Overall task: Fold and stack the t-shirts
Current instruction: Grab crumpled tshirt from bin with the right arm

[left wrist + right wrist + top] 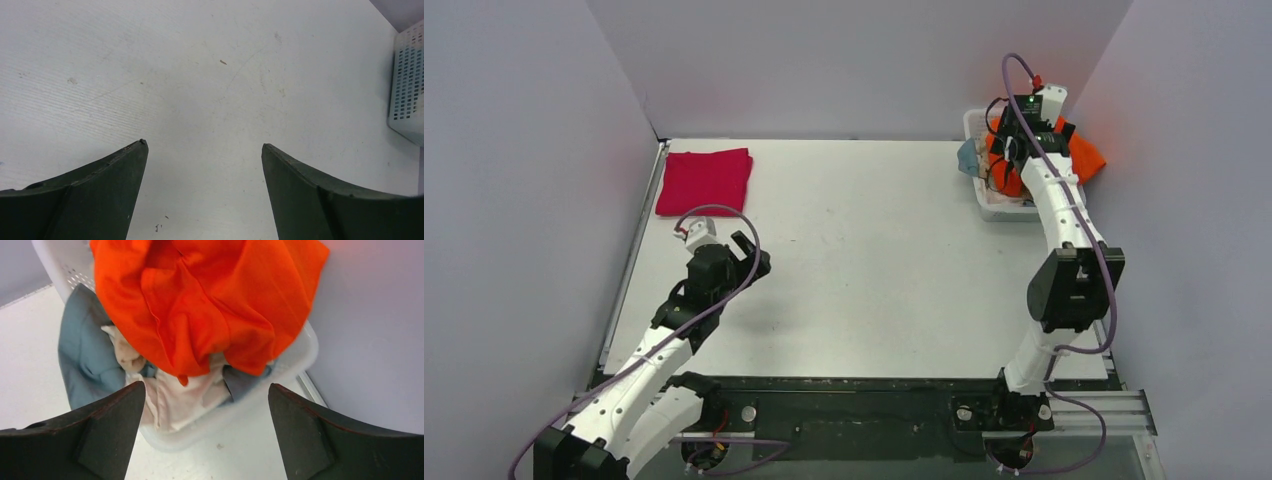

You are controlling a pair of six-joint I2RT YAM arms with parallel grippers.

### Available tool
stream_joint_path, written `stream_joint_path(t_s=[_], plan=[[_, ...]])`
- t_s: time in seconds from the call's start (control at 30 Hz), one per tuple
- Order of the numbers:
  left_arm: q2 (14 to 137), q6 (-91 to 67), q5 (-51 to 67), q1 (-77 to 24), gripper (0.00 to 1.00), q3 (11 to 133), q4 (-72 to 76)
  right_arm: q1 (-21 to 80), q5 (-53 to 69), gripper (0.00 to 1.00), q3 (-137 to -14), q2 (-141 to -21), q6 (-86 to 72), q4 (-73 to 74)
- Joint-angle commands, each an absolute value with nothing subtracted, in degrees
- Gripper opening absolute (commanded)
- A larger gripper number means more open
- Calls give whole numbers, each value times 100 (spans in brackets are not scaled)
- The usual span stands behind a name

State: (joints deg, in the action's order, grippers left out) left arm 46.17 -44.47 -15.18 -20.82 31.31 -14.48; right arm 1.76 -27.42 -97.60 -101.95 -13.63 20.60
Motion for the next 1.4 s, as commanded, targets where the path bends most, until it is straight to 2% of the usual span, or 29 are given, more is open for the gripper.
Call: stream_joint_path(t_s=[0.0, 0.23, 0.4, 0.6, 0.8, 0.93, 1.0, 1.03, 1.07, 1.1, 1.17, 1.37], plan=[[4995, -4312, -1626, -2044, 95, 3346, -877, 87, -2160, 87, -10971, -10964, -1071, 2432], [5585, -4209, -1647, -2023, 95, 3565, -817, 18, -1767, 77, -12859, -12618, -1566, 2287], [5777, -4169, -1634, -2004, 95, 3616, -766, -250, -1734, 70, -12837, -12954, -2333, 1509], [6115, -4142, -1493, -1974, 95, 3681, -668, -476, -1534, 67, -12765, -13282, -3113, 534], [6356, -4130, -1347, -1969, 95, 3794, -596, -614, -1189, 63, -13197, -13914, -3763, 120], [6405, -4108, -1327, -1960, 95, 3812, -600, -640, -1204, 57, -13378, -14202, -4123, -190], [6406, -4105, -1328, -1956, 95, 3802, -610, -649, -1239, 41, -13499, -14347, -4246, -297], [6402, -4105, -1327, -1952, 95, 3794, -608, -650, -1259, 28, -13548, -14408, -4320, -338], [6399, -4107, -1323, -1952, 95, 3796, -624, -657, -1262, 20, -13550, -14424, -4357, -443], [6403, -4110, -1319, -1951, 95, 3790, -637, -662, -1269, 5, -13552, -14419, -4414, -515], [6388, -4117, -1300, -1951, 95, 3792, -648, -668, -1274, 0, -13536, -14336, -4447, -548], [6280, -4152, -1182, -1951, 95, 3701, -561, -659, -1132, 0, -13097, -13555, -4320, -615]])
